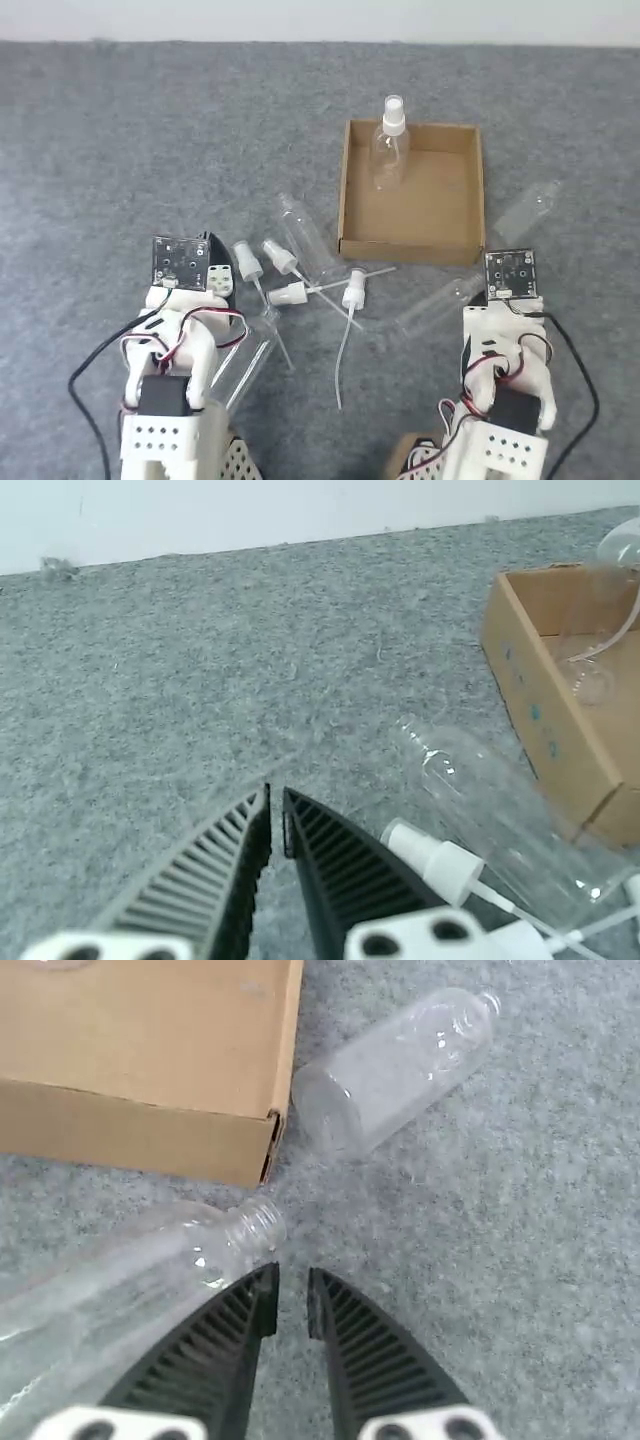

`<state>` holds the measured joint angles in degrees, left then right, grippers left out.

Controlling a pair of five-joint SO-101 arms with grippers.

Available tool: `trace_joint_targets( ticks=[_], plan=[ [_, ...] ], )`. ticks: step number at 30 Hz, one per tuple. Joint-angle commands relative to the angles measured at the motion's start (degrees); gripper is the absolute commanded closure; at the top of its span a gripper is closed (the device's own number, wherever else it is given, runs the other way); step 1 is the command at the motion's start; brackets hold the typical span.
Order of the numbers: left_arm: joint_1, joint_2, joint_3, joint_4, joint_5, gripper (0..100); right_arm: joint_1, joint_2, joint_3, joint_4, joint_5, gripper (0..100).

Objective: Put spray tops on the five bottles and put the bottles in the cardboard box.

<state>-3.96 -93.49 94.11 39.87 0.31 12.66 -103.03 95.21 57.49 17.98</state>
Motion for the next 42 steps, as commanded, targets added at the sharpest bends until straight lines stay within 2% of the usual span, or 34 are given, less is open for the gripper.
trace_joint_targets(
  ticks=[1, 42],
  plan=[
    [-0.26, -1.05, -0.31, -1.58, 0.26, 99, 0.13, -0.4, 1.14, -0.31, 0.7, 98.7],
    [-2.64, -1.05, -0.57, -1.49, 0.26, 99, 0.04, -0.4, 1.14, -0.31, 0.62, 98.7]
  ],
)
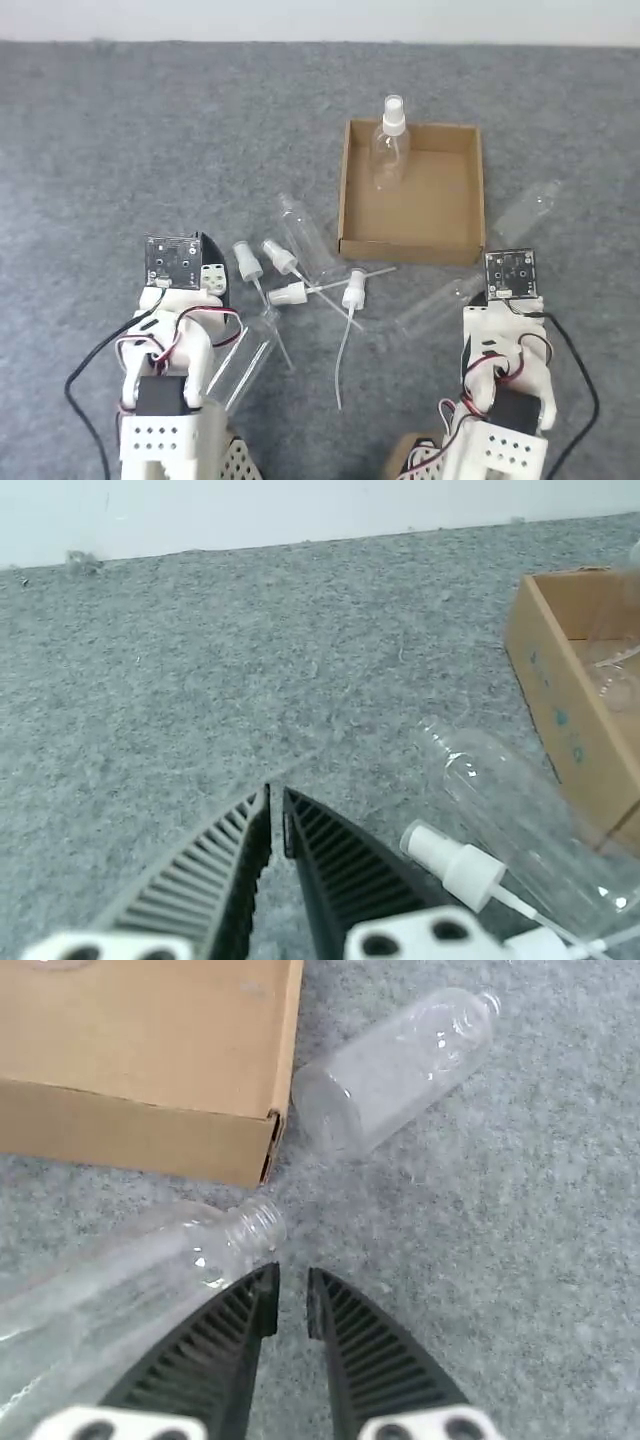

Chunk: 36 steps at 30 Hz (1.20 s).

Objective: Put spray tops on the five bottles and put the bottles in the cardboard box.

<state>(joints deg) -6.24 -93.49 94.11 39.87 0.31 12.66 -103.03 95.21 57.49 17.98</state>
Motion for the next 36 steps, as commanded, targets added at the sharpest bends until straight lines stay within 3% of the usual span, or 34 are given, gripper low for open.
trace_joint_targets(
  ticks=[1, 9, 12, 17, 25, 29, 36],
  plan=[
    [-0.35, -1.05, -0.66, -1.32, 0.26, 99, -0.57, -0.4, 1.14, -0.31, 0.35, 98.7],
    [-0.44, -0.62, -1.36, -1.14, -3.69, 99, -9.54, -0.84, 1.14, 4.79, 0.7, 98.8],
    [-0.35, -0.88, -2.86, 2.29, -3.69, 99, -10.77, -0.92, 0.97, 7.87, 1.23, 98.6],
    [-0.09, -0.97, -2.86, 2.46, -3.69, 99, -8.57, -0.92, -2.99, 5.32, 13.45, 97.8],
    [0.0, -0.97, -2.86, 2.46, -3.87, 99, -6.29, -0.31, -19.34, 10.42, 6.15, 85.8],
    [0.0, -0.97, -2.86, 2.46, -3.96, 99, -7.16, 1.27, -23.82, 11.21, 4.13, 85.3],
    [-0.09, -0.97, -2.86, 2.46, -3.96, 99, -5.41, 22.55, -38.15, 8.48, -1.76, 85.0]
  ],
)
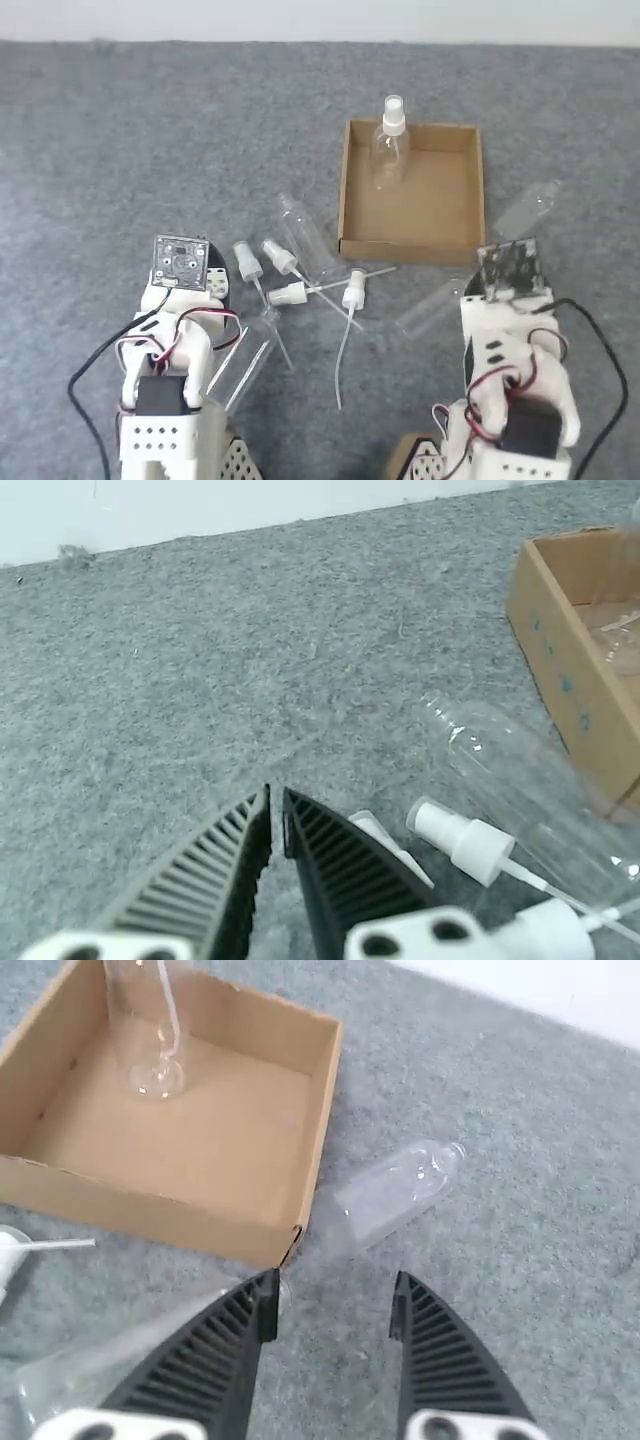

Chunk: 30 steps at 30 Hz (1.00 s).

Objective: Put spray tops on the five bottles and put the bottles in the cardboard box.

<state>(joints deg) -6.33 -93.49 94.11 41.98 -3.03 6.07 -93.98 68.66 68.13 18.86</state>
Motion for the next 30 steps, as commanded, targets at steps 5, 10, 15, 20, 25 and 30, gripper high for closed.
trace_joint_targets(
  ticks=[5, 10, 15, 20, 25, 30],
  plan=[
    [0.0, -0.97, -2.86, 0.35, -0.62, 99, 6.64, 35.74, -28.48, -2.24, -6.33, 85.0],
    [-0.09, -0.97, -2.86, 0.35, -0.62, 99, 9.36, 55.6, -41.67, -2.24, -9.41, 85.0],
    [0.09, -0.97, -2.86, 0.35, -0.62, 99, 9.27, 72.57, -53.1, -1.98, -14.59, 84.9],
    [0.0, -0.97, -2.86, 0.35, -0.62, 99, 9.1, 87.25, -62.33, -2.07, -18.55, 76.9],
    [0.18, -0.97, -2.86, 0.35, -0.62, 99, 9.01, 98.59, -68.4, -2.33, -22.24, 72.4],
    [0.18, -0.97, -2.77, 0.35, -0.62, 99, 7.25, 107.03, -73.23, -4.53, -27.78, 72.3]
  ],
)
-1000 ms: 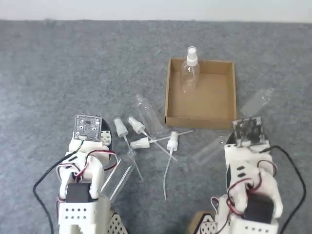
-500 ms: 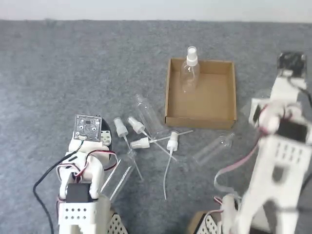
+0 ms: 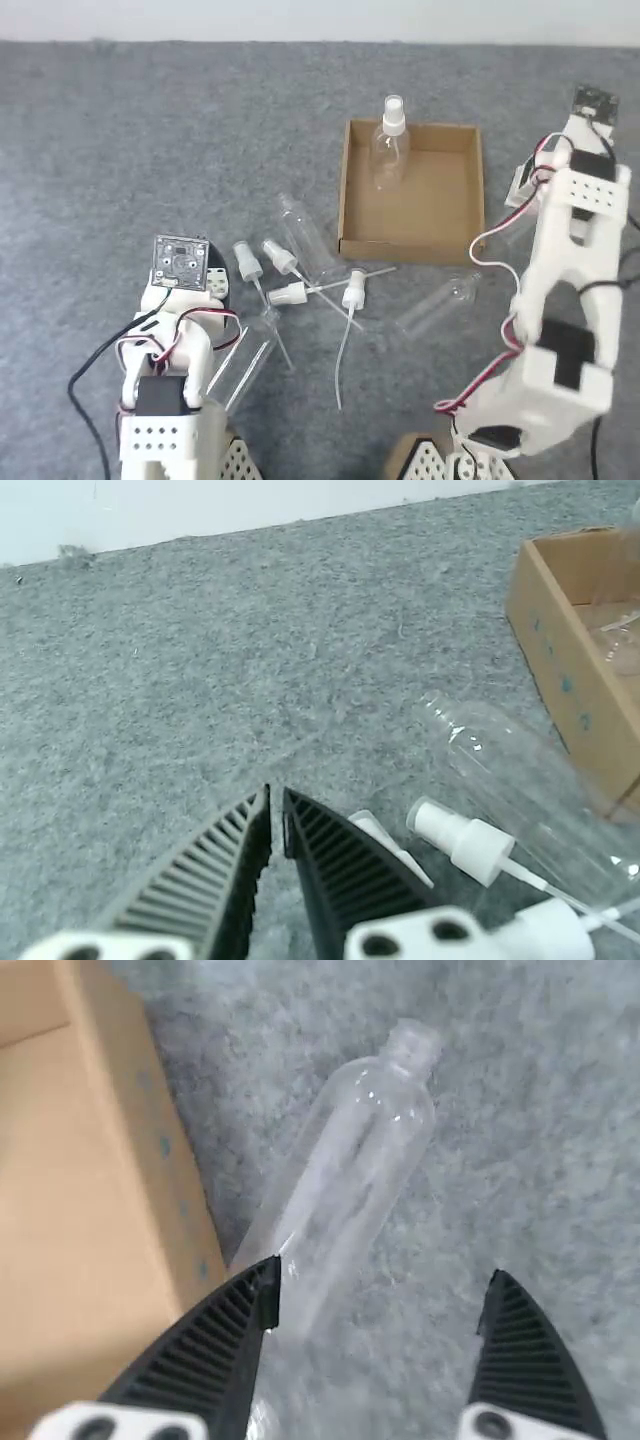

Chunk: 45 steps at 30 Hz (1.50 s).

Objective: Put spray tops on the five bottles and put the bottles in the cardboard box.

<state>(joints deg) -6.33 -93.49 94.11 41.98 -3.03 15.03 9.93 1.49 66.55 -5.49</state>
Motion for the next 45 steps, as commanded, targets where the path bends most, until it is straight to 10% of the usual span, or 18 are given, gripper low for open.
trace_joint_targets(
  ticks=[1, 15, 32, 45],
  plan=[
    [0.18, -0.97, -2.77, 0.35, -0.62, 99, -2.24, 4.44, -6.68, -3.65, -3.96, 72.3],
    [0.18, -0.97, -2.77, 0.35, -0.62, 99, 0.31, 14.11, -8.26, -6.02, -3.16, 89.2],
    [-0.18, -0.97, -2.77, 0.35, -0.62, 99, 10.86, 8.75, -8.0, 17.36, 39.56, 99.1],
    [0.18, -0.97, -2.33, 0.26, -0.7, 99, 21.23, -23.43, 27.69, 7.69, 57.14, 99.1]
  ],
)
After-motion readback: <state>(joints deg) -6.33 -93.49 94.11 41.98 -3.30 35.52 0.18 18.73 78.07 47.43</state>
